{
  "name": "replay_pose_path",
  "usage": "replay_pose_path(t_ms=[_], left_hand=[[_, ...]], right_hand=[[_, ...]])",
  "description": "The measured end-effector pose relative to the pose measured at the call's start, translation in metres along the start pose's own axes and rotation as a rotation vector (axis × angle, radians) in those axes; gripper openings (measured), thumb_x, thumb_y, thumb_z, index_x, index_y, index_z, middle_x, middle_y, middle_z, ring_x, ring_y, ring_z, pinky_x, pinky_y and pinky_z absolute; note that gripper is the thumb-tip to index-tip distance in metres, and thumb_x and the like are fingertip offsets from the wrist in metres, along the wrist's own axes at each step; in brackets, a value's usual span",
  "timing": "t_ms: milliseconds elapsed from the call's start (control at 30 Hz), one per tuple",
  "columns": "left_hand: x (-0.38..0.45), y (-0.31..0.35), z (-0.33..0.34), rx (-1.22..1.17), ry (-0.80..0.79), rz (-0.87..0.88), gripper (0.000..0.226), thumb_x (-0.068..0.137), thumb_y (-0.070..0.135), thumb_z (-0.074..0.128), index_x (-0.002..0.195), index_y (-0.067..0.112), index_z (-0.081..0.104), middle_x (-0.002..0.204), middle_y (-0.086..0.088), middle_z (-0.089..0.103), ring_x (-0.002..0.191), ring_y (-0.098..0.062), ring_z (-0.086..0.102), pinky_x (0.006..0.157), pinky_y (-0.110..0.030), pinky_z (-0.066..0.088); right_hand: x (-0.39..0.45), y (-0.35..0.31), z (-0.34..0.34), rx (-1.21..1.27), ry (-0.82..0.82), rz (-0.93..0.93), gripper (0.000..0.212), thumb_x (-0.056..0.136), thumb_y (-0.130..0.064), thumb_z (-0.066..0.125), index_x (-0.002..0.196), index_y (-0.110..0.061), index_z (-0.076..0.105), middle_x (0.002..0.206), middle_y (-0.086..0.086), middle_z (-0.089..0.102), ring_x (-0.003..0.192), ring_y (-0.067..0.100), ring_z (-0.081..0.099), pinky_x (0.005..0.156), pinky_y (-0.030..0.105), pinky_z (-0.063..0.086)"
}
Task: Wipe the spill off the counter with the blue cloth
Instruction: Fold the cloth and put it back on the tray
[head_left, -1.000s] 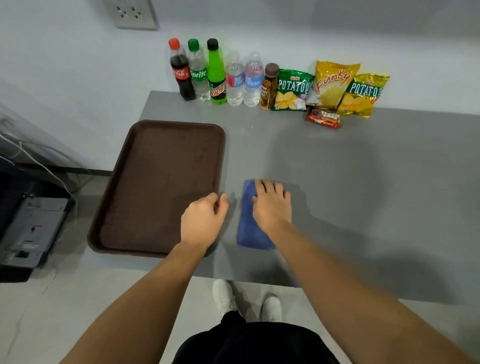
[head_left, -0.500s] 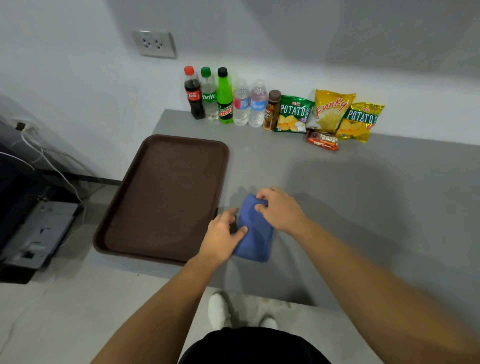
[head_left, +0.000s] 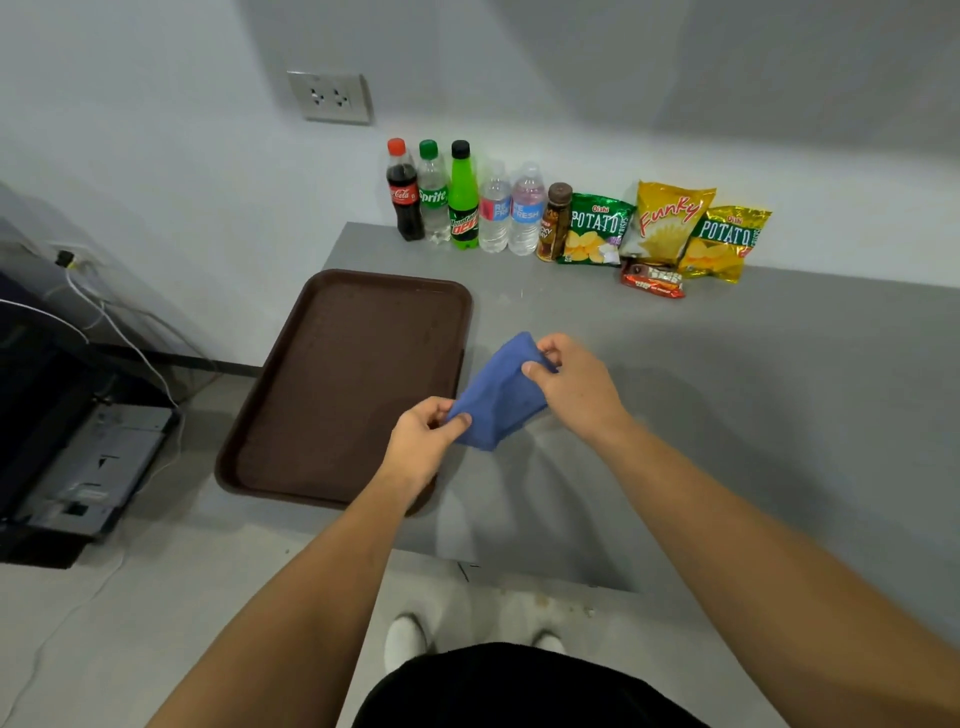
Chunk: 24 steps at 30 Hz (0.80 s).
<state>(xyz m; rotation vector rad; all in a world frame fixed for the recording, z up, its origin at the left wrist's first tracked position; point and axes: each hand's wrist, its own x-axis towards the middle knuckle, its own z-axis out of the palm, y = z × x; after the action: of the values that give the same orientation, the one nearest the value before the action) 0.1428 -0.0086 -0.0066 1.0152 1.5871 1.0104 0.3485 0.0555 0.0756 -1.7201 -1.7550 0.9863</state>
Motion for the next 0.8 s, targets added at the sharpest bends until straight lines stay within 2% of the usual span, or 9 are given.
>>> replay_pose_path(t_ms=[67, 167, 233, 333, 400, 467, 567, 700, 800], left_hand=[[0.006, 0.002, -0.021, -0.074, 0.026, 0.011, 0.003, 0.092, 0.018, 0.076, 0.095, 0.016, 0.075, 0.09, 0.002, 0.079, 0.082, -0.005, 0.07, 0.076, -0.022, 0.055], [0.015, 0.0, -0.057, -0.106, 0.035, -0.016, 0.011, 0.09, 0.026, 0.079, 0.096, 0.018, 0.076, 0.093, 0.0, 0.08, 0.088, -0.009, 0.074, 0.075, -0.024, 0.057], [0.021, -0.006, -0.08, -0.086, 0.027, -0.041, 0.013, 0.09, 0.029, 0.079, 0.097, 0.019, 0.077, 0.095, 0.0, 0.08, 0.092, -0.013, 0.075, 0.077, -0.028, 0.058], [0.028, -0.019, -0.11, -0.04, 0.025, -0.072, 0.01, 0.089, 0.028, 0.08, 0.095, 0.021, 0.077, 0.093, 0.0, 0.08, 0.091, -0.014, 0.075, 0.076, -0.03, 0.058], [0.028, -0.028, -0.127, 0.019, 0.018, -0.076, 0.007, 0.089, 0.03, 0.08, 0.093, 0.025, 0.076, 0.09, 0.007, 0.08, 0.088, -0.009, 0.075, 0.068, -0.021, 0.057], [0.027, -0.037, -0.142, 0.084, 0.002, -0.072, 0.006, 0.089, 0.031, 0.08, 0.091, 0.03, 0.075, 0.086, 0.012, 0.078, 0.087, -0.004, 0.073, 0.063, -0.012, 0.052], [0.027, -0.047, -0.159, 0.207, -0.035, -0.05, 0.009, 0.09, 0.029, 0.079, 0.092, 0.033, 0.071, 0.09, 0.011, 0.075, 0.091, -0.003, 0.069, 0.068, -0.009, 0.049], [0.026, -0.057, -0.17, 0.404, -0.045, -0.044, 0.02, 0.09, 0.03, 0.079, 0.107, 0.029, 0.068, 0.102, 0.007, 0.071, 0.098, -0.012, 0.064, 0.087, -0.025, 0.05], [0.026, -0.056, -0.174, 0.558, -0.049, -0.023, 0.022, 0.09, 0.031, 0.078, 0.109, 0.026, 0.068, 0.102, 0.003, 0.071, 0.099, -0.019, 0.066, 0.085, -0.029, 0.051]], right_hand=[[0.001, -0.003, 0.01, 0.057, 0.004, 0.085, 0.02, 0.095, -0.027, 0.067, 0.11, -0.015, 0.06, 0.097, -0.003, 0.064, 0.094, 0.021, 0.062, 0.084, 0.032, 0.046], [-0.005, -0.006, 0.034, 0.136, -0.015, 0.21, 0.022, 0.091, -0.025, 0.073, 0.104, -0.018, 0.056, 0.097, -0.002, 0.064, 0.097, 0.024, 0.064, 0.084, 0.032, 0.046], [-0.012, -0.009, 0.056, 0.139, -0.048, 0.265, 0.03, 0.09, -0.025, 0.075, 0.112, -0.017, 0.057, 0.102, 0.0, 0.063, 0.103, 0.025, 0.064, 0.086, 0.033, 0.046], [-0.022, -0.014, 0.092, 0.148, -0.095, 0.324, 0.051, 0.089, -0.023, 0.078, 0.131, -0.007, 0.055, 0.116, 0.009, 0.067, 0.11, 0.029, 0.065, 0.094, 0.039, 0.05], [-0.03, -0.017, 0.115, 0.123, -0.128, 0.354, 0.058, 0.088, -0.022, 0.079, 0.137, -0.005, 0.052, 0.118, 0.014, 0.067, 0.112, 0.032, 0.065, 0.099, 0.042, 0.05], [-0.038, -0.018, 0.134, 0.084, -0.15, 0.364, 0.06, 0.087, -0.023, 0.08, 0.138, -0.005, 0.053, 0.107, 0.01, 0.063, 0.108, 0.031, 0.064, 0.096, 0.039, 0.049], [-0.049, -0.022, 0.155, -0.001, -0.181, 0.338, 0.061, 0.088, -0.028, 0.078, 0.139, -0.012, 0.051, 0.107, 0.007, 0.062, 0.112, 0.031, 0.064, 0.094, 0.036, 0.047], [-0.063, -0.027, 0.173, -0.189, -0.174, 0.248, 0.056, 0.089, -0.035, 0.072, 0.138, -0.022, 0.049, 0.117, 0.013, 0.069, 0.111, 0.033, 0.065, 0.091, 0.038, 0.052], [-0.07, -0.033, 0.178, -0.389, -0.176, 0.183, 0.054, 0.093, -0.039, 0.066, 0.14, -0.025, 0.044, 0.119, 0.014, 0.068, 0.11, 0.036, 0.066, 0.088, 0.043, 0.055]])
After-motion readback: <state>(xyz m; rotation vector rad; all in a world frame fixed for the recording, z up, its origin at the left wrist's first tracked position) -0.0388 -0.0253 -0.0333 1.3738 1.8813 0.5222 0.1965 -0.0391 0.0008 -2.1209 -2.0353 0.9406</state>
